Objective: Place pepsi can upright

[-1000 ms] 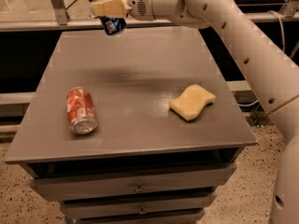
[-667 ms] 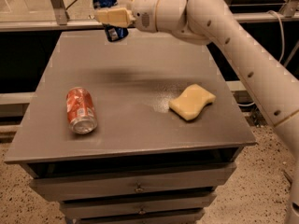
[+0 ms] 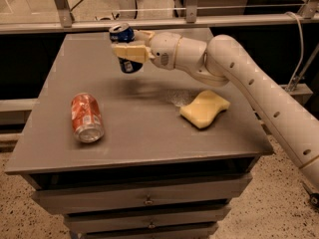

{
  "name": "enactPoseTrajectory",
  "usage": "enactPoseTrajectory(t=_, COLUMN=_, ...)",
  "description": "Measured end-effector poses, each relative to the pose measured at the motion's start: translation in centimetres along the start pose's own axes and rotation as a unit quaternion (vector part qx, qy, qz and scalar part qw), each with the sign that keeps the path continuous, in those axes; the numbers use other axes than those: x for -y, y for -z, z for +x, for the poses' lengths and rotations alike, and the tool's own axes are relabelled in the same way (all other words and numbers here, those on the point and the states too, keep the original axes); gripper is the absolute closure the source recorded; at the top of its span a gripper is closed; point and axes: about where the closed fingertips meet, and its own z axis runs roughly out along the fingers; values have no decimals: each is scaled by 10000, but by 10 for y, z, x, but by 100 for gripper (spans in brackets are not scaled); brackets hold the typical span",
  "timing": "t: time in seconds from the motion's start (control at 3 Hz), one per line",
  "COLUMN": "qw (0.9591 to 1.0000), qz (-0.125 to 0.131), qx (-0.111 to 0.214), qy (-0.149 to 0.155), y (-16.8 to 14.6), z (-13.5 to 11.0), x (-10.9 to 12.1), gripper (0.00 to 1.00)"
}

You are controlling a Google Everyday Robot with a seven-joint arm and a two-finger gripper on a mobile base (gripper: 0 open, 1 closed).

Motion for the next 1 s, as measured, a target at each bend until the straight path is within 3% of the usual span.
enactPoseTrajectory(t=0.67, qw=9981, qz=-486, qx=-363, qy=115, y=35, z=35, x=4, gripper=100)
enactPoseTrajectory(t=1.0, qw=9965, qz=-610, qx=-573, qy=35, y=55, z=52, x=4, gripper=76)
